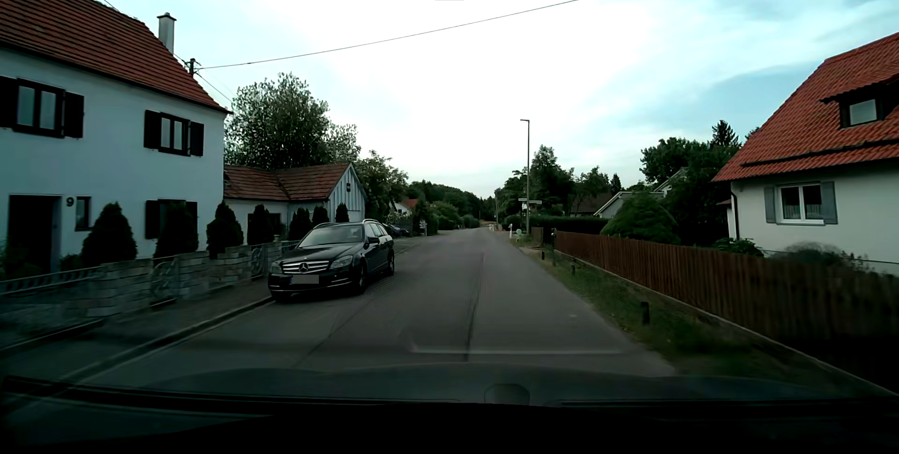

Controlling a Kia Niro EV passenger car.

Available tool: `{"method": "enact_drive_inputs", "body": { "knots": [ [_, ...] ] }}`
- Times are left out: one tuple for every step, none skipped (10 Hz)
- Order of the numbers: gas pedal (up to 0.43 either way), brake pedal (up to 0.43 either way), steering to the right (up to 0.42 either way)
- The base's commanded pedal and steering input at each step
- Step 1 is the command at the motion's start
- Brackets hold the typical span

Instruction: Follow the waypoints while adhering to traffic rules and regulations

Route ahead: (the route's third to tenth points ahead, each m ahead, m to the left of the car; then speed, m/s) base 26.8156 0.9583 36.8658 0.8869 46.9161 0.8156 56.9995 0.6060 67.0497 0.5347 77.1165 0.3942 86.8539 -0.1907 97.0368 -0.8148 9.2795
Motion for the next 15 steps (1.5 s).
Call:
{"method": "enact_drive_inputs", "body": {
  "knots": [
    [0.067,0.006,0.013],
    [0.067,0.006,0.012],
    [0.067,0.006,0.012],
    [0.067,0.006,0.011],
    [0.067,0.006,0.008],
    [0.067,0.006,0.007],
    [0.067,0.006,0.007],
    [0.067,0.006,0.007],
    [0.067,0.006,0.006],
    [0.067,0.006,0.006],
    [0.067,0.006,0.005],
    [0.067,0.006,0.000],
    [0.067,0.006,-0.004],
    [0.067,0.006,-0.004],
    [0.067,0.006,-0.005]
  ]
}}
